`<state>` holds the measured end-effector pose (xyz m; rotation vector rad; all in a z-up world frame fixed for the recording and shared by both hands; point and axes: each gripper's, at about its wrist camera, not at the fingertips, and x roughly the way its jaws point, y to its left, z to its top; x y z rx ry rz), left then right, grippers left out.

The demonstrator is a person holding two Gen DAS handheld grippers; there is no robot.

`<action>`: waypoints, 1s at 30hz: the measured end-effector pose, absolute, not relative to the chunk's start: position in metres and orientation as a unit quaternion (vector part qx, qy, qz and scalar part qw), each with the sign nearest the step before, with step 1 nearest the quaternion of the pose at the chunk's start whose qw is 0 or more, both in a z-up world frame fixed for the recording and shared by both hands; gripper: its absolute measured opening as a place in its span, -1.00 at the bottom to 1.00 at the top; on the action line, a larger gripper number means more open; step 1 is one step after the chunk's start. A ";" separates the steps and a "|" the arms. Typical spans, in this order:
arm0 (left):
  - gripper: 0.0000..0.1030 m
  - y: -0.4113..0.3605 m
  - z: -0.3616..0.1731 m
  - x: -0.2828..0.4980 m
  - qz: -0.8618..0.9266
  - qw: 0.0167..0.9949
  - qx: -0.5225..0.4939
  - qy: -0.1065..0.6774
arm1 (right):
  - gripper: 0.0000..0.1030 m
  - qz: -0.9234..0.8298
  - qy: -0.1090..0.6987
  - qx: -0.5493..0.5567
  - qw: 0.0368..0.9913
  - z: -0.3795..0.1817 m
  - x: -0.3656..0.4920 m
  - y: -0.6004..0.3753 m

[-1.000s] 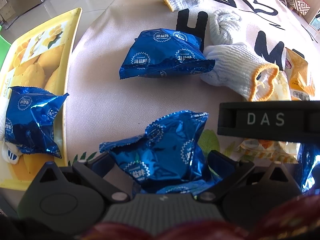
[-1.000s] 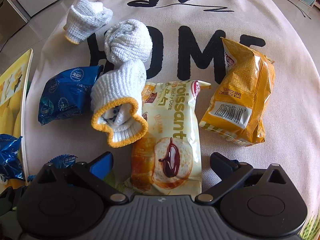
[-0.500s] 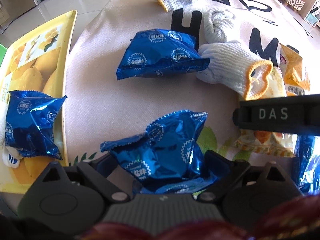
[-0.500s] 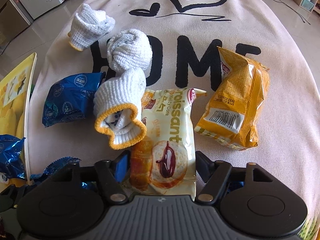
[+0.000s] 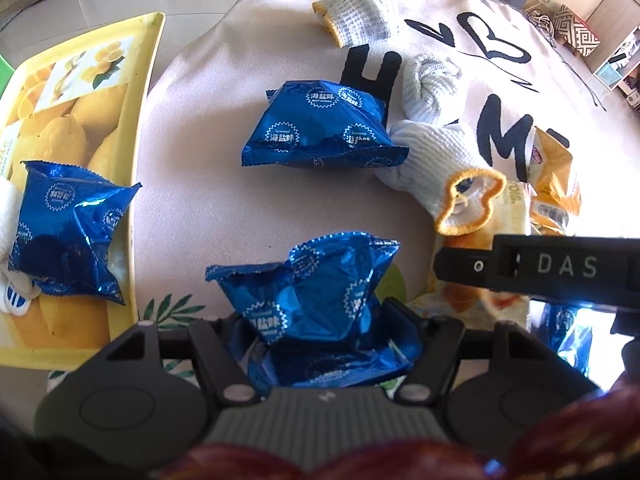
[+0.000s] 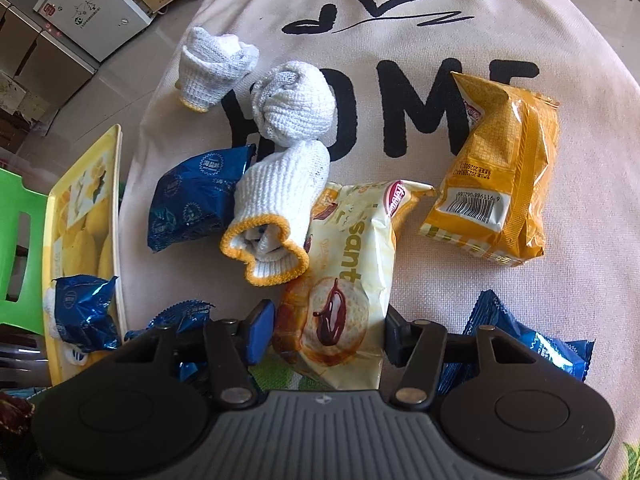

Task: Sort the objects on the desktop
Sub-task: 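Position the left tool around the blue packet while the right tool aligns over the croissant packet, then close the left tool on the blue packet while the right tool closes on the croissant packet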

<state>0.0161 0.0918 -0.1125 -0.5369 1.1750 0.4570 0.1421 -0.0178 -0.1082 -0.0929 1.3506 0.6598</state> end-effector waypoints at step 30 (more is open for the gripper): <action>0.99 0.083 -0.137 0.021 0.237 0.766 -0.176 0.571 | 0.33 0.278 0.563 -0.152 0.763 -0.125 0.123 0.003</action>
